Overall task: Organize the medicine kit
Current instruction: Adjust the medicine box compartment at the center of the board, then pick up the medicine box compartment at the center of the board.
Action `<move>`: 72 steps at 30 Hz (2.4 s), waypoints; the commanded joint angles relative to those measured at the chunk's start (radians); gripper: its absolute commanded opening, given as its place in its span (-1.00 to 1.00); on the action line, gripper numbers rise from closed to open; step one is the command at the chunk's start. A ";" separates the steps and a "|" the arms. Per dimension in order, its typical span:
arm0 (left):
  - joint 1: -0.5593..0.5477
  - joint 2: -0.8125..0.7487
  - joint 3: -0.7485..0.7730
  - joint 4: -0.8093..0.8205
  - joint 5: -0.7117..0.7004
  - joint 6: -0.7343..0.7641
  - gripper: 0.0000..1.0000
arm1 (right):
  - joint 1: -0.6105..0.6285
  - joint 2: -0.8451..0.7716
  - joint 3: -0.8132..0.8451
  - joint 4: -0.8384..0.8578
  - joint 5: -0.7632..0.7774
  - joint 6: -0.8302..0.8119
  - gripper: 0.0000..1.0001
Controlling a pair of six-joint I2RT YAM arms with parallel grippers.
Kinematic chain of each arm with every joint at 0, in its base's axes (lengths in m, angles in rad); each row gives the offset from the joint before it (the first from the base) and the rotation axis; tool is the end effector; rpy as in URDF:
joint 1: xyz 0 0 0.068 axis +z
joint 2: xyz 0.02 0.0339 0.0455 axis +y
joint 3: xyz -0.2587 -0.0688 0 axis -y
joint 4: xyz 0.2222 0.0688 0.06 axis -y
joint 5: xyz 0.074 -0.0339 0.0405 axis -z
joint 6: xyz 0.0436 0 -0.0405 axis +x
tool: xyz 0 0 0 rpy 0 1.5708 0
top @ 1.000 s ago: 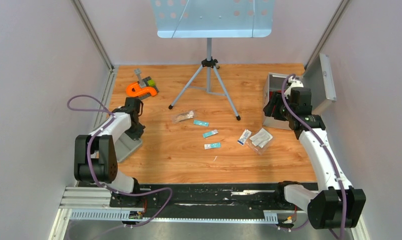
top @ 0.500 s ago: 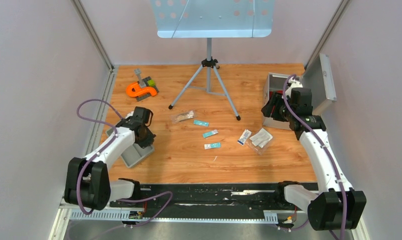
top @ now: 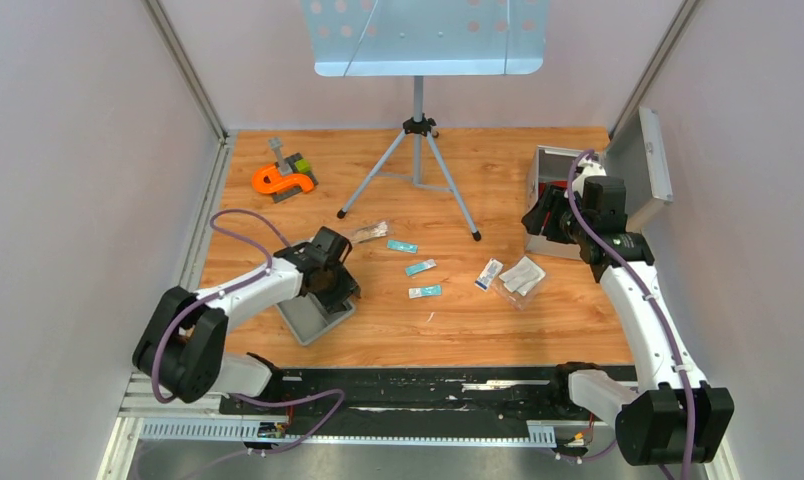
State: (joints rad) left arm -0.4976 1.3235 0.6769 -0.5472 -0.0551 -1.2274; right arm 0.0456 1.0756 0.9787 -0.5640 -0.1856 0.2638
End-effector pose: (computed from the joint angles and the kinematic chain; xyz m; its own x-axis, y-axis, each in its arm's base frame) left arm 0.1887 -0.0998 0.1691 -0.7071 -0.6859 -0.1722 -0.6149 0.7166 -0.3294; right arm 0.2157 0.0179 0.3076 -0.6416 0.2273 -0.7326 -0.0239 0.9487 0.3152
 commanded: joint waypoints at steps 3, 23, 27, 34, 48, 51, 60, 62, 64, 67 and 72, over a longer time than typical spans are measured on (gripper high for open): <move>-0.057 0.014 0.142 -0.014 0.012 0.004 0.15 | 0.006 -0.022 -0.003 0.022 -0.021 0.008 0.10; 0.577 -0.218 0.373 -0.333 0.016 0.566 0.21 | 0.825 0.277 0.016 0.262 0.254 0.188 0.09; 0.707 -0.217 0.418 -0.330 0.068 0.587 0.21 | 0.966 0.498 0.155 0.286 0.278 0.134 0.09; 0.748 -0.244 0.437 -0.328 0.115 0.535 0.21 | 1.067 0.785 0.429 0.291 0.269 0.025 0.10; 0.767 -0.312 0.541 -0.434 -0.024 0.523 0.24 | 1.124 1.091 0.708 0.290 0.278 -0.037 0.01; 0.766 -0.316 0.526 -0.431 -0.012 0.518 0.24 | 1.137 1.130 0.739 0.291 0.281 -0.046 -0.02; 0.767 -0.322 0.502 -0.419 0.004 0.518 0.24 | 1.165 1.202 0.794 0.289 0.296 -0.077 -0.14; 0.766 -0.323 0.499 -0.416 0.005 0.518 0.24 | 1.165 1.209 0.798 0.289 0.297 -0.082 -0.25; 0.766 -0.323 0.494 -0.411 0.013 0.517 0.24 | 1.166 1.209 0.799 0.286 0.305 -0.084 -0.60; 0.766 -0.323 0.488 -0.409 0.015 0.515 0.24 | 1.168 1.169 0.778 0.283 0.330 -0.087 -1.00; 0.767 -0.322 0.485 -0.401 0.027 0.511 0.24 | 1.171 1.025 0.684 0.285 0.363 -0.092 -1.00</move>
State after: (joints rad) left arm 0.2577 1.0164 1.1687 -0.9691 -0.0429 -0.7063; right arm 1.2095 2.2597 1.7077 -0.2977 0.1390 0.1810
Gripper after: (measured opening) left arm 0.619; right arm 0.005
